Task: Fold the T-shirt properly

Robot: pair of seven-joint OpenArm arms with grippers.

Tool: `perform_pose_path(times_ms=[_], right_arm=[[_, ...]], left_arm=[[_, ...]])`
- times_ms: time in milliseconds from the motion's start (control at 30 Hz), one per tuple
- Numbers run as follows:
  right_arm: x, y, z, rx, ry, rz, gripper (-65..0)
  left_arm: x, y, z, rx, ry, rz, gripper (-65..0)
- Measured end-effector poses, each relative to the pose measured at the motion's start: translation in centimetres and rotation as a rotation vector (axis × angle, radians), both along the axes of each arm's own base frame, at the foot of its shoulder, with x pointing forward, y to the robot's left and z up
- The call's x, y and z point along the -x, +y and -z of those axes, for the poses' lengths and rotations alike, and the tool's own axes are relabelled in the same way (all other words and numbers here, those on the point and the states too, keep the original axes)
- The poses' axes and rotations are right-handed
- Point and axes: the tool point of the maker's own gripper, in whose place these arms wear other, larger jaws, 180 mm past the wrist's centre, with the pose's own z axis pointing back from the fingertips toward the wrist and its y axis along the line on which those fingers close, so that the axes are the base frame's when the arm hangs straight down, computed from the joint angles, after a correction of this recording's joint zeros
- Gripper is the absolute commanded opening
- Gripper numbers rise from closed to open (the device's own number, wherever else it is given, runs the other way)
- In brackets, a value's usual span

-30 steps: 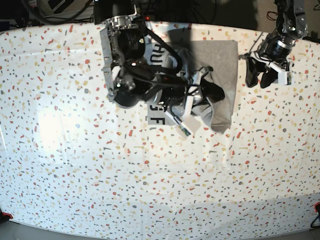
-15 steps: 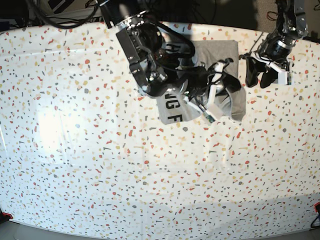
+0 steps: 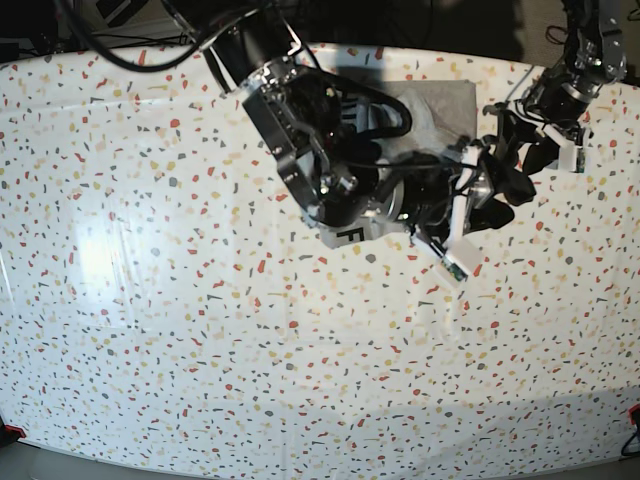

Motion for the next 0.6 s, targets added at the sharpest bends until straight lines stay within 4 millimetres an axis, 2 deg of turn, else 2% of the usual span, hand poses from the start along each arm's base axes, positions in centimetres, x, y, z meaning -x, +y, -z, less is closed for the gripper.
perform_pose_path(times_ms=[100, 233, 300, 367, 533, 600], right_arm=[[-1.8, -2.2, 1.1, 0.150, -0.015, -0.010, -36.4], [-6.8, -6.2, 1.0, 0.273, -0.071, 0.127, -36.4], [-8.3, -8.3, 1.3, 0.278, -0.062, 0.192, -36.4], [-8.8, -11.4, 3.0, 0.330, -0.035, 0.232, -36.4], [-9.9, -20.5, 6.9, 0.496, 0.005, 0.359, -36.4], [-9.8, -23.2, 7.9, 0.528, 0.026, 0.402, -36.4]], left_arm=[[-0.1, 1.3, -0.5, 0.016, 0.009, -0.025, -35.6], [0.1, 1.8, -1.0, 0.027, 0.048, -0.011, -35.6], [0.2, 1.1, -1.2, 0.003, 0.073, 0.027, -35.6], [0.4, 0.1, -2.2, -0.005, 0.059, 0.062, -35.6], [0.5, -3.5, -7.1, 0.013, -0.070, 0.157, -35.6], [0.4, -4.8, -9.2, 0.019, -0.125, 0.186, -35.6]])
